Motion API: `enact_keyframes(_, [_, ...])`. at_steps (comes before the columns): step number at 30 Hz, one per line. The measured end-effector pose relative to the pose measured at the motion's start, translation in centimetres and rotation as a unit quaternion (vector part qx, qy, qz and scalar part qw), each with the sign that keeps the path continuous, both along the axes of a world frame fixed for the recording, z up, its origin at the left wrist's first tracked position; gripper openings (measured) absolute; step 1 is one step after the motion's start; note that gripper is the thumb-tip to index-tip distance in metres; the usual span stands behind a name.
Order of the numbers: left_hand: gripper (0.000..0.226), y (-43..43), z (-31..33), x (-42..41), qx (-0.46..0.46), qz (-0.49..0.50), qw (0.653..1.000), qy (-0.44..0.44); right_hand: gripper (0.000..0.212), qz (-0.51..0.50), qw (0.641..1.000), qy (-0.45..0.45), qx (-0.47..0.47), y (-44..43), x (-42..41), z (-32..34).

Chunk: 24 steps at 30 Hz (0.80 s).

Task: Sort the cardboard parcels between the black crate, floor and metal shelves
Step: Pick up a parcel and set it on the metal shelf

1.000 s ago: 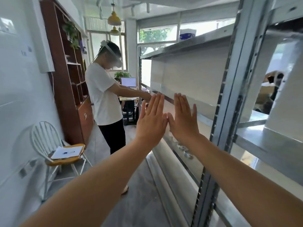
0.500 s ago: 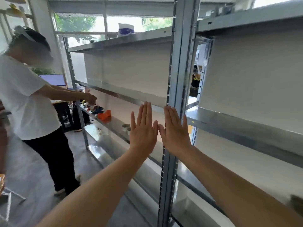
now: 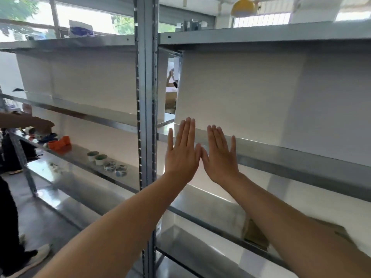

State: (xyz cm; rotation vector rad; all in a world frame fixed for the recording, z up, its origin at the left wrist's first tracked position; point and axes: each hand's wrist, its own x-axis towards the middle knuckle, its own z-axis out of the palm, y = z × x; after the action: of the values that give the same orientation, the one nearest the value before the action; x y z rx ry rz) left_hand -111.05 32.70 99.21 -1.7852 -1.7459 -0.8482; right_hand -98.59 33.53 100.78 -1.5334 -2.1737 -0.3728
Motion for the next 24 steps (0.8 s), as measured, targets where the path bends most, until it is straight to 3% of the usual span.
enact_keyframes(15, [0.064, -9.2, -0.3, 35.0, -0.017, -0.23, 0.969, 0.085, 0.068, -0.217, 0.974, 0.071, 0.009, -13.2, 36.2, -2.0])
enact_keyframes(19, [0.064, -13.4, -2.0, 44.8, -0.015, -0.313, 0.945, 0.095, 0.066, -0.298, 0.944, 0.142, 0.014, -20.1, 45.1, -4.1])
enact_keyframes(24, [0.064, -20.5, -4.3, 56.9, -0.012, -0.42, 0.903, 0.09, 0.067, -0.442, 0.888, 0.131, -0.009, -29.5, 56.0, -6.8])
